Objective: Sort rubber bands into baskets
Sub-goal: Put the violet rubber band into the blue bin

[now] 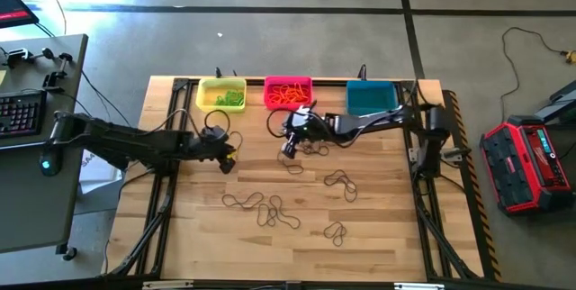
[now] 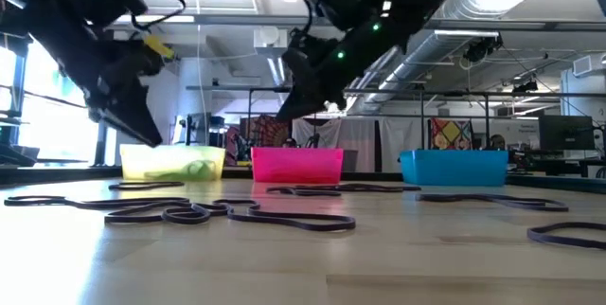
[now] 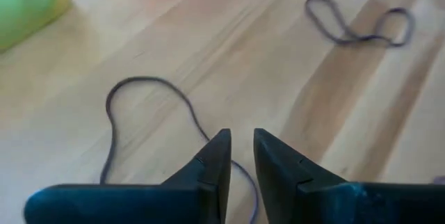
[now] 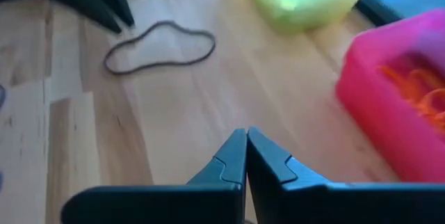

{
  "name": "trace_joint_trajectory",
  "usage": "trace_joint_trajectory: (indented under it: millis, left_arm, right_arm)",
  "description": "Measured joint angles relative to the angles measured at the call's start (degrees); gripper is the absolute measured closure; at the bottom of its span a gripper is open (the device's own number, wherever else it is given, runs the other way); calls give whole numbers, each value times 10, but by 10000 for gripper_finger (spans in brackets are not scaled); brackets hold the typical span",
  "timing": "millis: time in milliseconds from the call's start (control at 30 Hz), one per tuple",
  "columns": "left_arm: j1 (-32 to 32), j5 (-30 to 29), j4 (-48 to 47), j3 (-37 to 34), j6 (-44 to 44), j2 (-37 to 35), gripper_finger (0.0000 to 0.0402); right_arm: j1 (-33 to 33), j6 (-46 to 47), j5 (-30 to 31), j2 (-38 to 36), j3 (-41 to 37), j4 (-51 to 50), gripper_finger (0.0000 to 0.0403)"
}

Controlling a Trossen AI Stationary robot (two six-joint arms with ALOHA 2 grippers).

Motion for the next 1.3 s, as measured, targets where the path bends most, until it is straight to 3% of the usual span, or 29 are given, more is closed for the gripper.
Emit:
trace_joint_trajectory:
  millis: [300, 533, 867, 1100, 1300]
  left_arm:
    - [37, 16, 80, 0, -31, 131, 339]
    - [86, 28, 108, 0, -42, 194, 339]
    - [119, 65, 143, 2, -6, 223, 341]
    - [139, 96, 149, 3, 29, 236, 393]
    - [142, 111, 176, -1, 77, 211, 401]
  right_arm:
    - [1, -18, 7, -20, -20, 11, 403]
    - [1, -29, 10, -21, -19, 15, 403]
    - [-1, -39, 10, -21, -19, 15, 403]
    - [-6, -45, 10, -21, -19, 15, 403]
    - [-5, -48, -1, -21, -19, 14, 402]
